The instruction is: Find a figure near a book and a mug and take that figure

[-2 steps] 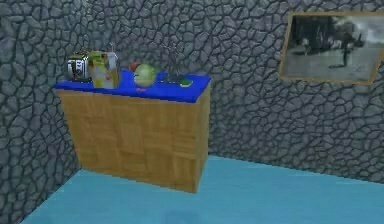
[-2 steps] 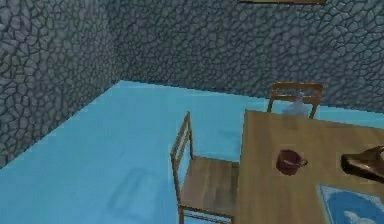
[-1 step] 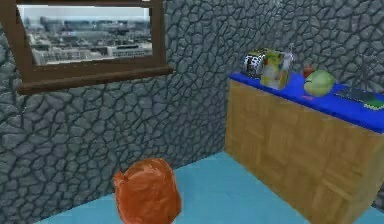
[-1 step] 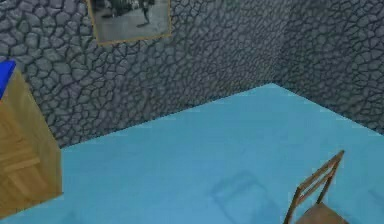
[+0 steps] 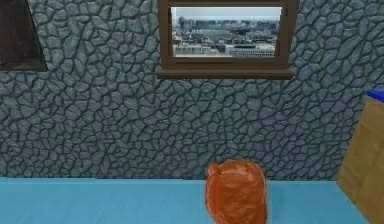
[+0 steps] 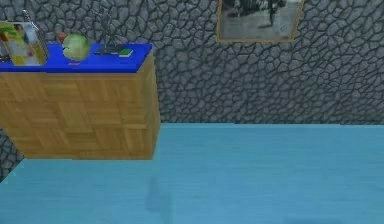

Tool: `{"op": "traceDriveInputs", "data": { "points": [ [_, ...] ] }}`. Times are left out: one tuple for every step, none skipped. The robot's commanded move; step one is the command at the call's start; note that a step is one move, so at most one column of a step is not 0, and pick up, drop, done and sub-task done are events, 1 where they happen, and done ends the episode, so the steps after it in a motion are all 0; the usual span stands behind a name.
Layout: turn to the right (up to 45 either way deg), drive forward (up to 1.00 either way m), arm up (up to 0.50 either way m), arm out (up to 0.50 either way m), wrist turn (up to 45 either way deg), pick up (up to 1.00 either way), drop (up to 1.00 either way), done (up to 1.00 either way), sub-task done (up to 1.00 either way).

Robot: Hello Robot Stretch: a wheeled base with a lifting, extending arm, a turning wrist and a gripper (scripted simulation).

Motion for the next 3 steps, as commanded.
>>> {"op": "traceDriveInputs", "data": {
  "points": [
    [0.0, 0.20, 0.00, 0.00, 0.0, 0.00, 0.00, 0.00, 0.00],
    [45.0, 0.00, 0.00, 0.00, 0.0, 0.00, 0.00, 0.00, 0.00],
    [27.0, 0.00, 0.00, 0.00, 0.0, 0.00, 0.00, 0.00, 0.00]
  ]
}}
